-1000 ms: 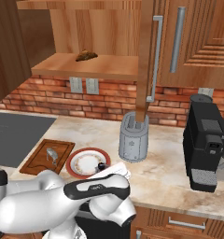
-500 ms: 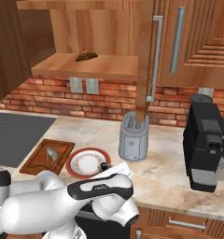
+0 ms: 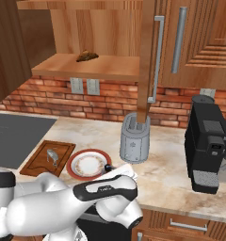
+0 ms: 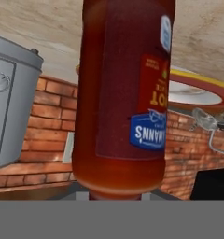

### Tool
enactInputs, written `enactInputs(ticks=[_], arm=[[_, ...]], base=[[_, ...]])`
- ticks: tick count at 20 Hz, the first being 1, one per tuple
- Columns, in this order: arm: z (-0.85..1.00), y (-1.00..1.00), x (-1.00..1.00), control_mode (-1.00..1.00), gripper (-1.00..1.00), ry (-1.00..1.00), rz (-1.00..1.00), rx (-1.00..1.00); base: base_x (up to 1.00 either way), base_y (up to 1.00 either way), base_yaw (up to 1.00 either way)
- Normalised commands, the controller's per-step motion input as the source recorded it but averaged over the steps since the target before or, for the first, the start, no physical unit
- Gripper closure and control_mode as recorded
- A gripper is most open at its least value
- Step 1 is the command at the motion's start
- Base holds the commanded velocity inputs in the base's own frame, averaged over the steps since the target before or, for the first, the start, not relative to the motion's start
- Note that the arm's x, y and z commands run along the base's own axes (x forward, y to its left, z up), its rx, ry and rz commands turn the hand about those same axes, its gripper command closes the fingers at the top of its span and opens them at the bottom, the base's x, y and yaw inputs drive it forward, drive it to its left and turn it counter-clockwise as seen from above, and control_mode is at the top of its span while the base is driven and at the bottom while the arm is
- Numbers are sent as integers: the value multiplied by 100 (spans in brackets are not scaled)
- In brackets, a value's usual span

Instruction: Pick the fish from the plate and place it on the cutting board. Then pick the condiment bottle from the cabinet and place it next to the cutting board.

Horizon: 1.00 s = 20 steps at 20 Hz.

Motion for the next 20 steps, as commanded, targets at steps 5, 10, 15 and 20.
enactInputs(ticks=[5,10,15,20], arm=[[-10,-16,6,-100,100,0,0,0],[-11,-16,7,-100,100,0,0,0],[-7,-13,3,-100,100,0,0,0],[0,-5,0,-100,100,0,0,0]], base=[[0,0,0],[0,0,0],[0,0,0],[0,0,0]])
